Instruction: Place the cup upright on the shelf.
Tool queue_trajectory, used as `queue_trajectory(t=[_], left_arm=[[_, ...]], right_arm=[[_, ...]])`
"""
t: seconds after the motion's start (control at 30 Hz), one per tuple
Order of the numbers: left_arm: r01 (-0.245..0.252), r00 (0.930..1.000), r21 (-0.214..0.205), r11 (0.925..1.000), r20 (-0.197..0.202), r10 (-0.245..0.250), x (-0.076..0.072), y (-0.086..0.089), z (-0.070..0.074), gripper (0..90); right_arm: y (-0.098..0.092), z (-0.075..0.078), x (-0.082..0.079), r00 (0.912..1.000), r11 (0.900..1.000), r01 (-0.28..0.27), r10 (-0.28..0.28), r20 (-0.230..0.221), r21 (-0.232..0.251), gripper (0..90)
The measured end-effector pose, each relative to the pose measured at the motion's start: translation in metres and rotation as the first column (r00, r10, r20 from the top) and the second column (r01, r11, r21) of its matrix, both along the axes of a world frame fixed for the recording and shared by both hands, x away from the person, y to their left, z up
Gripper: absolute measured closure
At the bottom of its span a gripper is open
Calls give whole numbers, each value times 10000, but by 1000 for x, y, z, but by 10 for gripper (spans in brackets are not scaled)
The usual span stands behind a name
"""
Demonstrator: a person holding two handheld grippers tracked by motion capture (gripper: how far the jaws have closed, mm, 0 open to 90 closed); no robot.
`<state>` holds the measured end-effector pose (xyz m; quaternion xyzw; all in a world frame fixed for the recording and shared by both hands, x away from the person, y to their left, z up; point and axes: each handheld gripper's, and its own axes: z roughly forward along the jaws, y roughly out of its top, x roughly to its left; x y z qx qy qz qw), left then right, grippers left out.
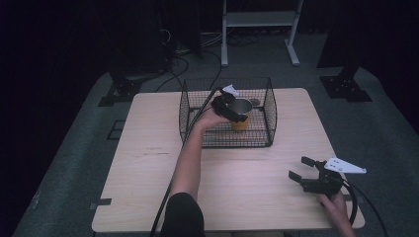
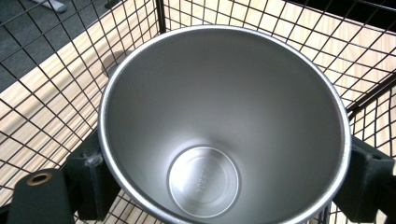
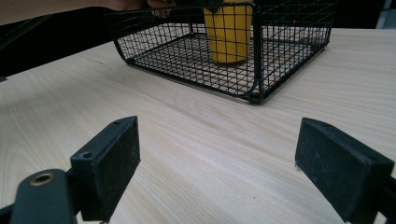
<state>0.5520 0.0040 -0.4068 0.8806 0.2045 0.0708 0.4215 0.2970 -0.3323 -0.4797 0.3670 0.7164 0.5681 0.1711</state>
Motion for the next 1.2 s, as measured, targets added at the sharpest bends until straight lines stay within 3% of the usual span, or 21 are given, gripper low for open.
queue_trajectory(t=[0.33,0.63,0.9,1.2], left_arm=[[106,9999,102,9999,60,-107,-2,-1,1,99],[21,10000,16,10000,95,-21,-5,-1,5,20],[-7,9990,-1,10000,456,7,-7,5,14,10],[-60,9978,-429,9991,657,88,-11,16,24,0]], right_arm=[[0,0,0,10000,10000,-2,2,0,9,130],[-1,0,0,10000,10000,2,-2,20,14,130],[-2,0,0,10000,10000,-22,22,-2,90,130],[-2,0,0,10000,9999,-59,59,24,118,128]])
